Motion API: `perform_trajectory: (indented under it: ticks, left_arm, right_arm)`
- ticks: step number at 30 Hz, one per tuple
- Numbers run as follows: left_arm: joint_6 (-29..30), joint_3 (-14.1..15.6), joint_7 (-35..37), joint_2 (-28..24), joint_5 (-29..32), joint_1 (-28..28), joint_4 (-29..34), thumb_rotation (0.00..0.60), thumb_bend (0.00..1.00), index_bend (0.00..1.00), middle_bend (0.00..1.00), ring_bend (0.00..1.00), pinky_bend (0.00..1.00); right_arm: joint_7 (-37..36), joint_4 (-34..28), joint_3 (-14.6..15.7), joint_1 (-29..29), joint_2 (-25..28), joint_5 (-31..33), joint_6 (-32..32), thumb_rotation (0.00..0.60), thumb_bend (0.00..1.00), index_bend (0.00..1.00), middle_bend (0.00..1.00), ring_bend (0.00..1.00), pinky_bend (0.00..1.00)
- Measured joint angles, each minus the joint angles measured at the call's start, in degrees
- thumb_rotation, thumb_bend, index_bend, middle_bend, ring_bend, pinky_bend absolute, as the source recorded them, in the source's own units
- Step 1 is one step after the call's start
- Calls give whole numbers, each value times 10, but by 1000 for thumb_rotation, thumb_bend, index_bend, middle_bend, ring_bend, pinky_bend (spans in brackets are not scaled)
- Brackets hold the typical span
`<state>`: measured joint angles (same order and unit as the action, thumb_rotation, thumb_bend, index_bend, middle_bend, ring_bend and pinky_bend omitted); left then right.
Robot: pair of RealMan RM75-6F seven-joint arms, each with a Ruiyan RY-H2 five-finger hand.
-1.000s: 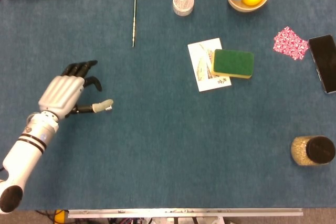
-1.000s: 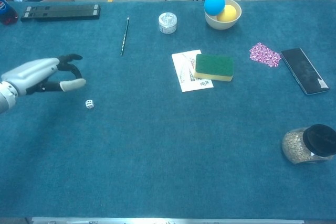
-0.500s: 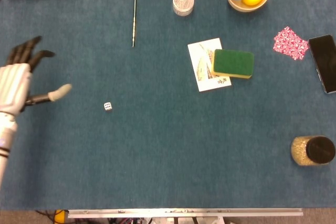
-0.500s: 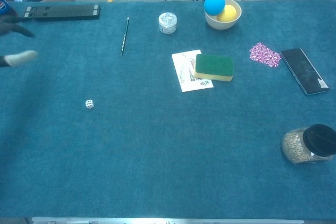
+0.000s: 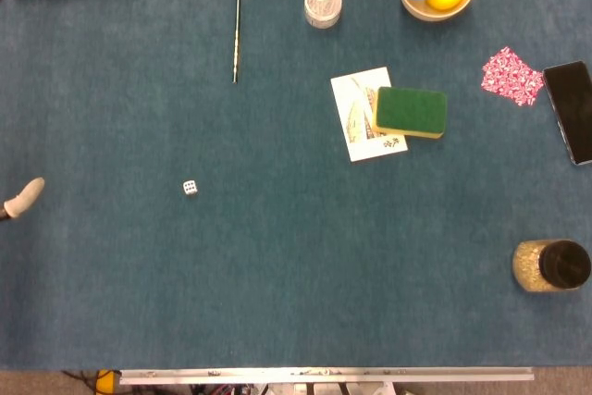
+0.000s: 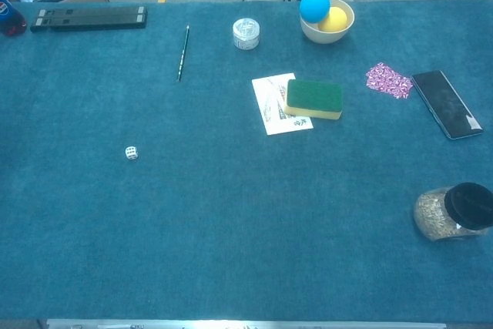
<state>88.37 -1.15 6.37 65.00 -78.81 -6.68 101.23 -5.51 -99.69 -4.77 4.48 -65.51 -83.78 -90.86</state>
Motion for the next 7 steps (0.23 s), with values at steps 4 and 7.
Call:
perform_trajectory:
  ticks: [4, 7]
  left_arm:
    - [3, -3, 0, -1, -4, 7, 5, 223, 36, 223, 67, 0, 0]
    - [2, -7, 1, 0, -4, 9, 6, 224, 36, 224, 68, 0, 0]
  right_arm:
    - [2, -1, -1, -2, -1, 0, 1, 600, 288, 320, 215, 105, 183]
    - [4, -1, -2, -3, -2, 1, 2, 600, 287, 320, 215, 105, 183]
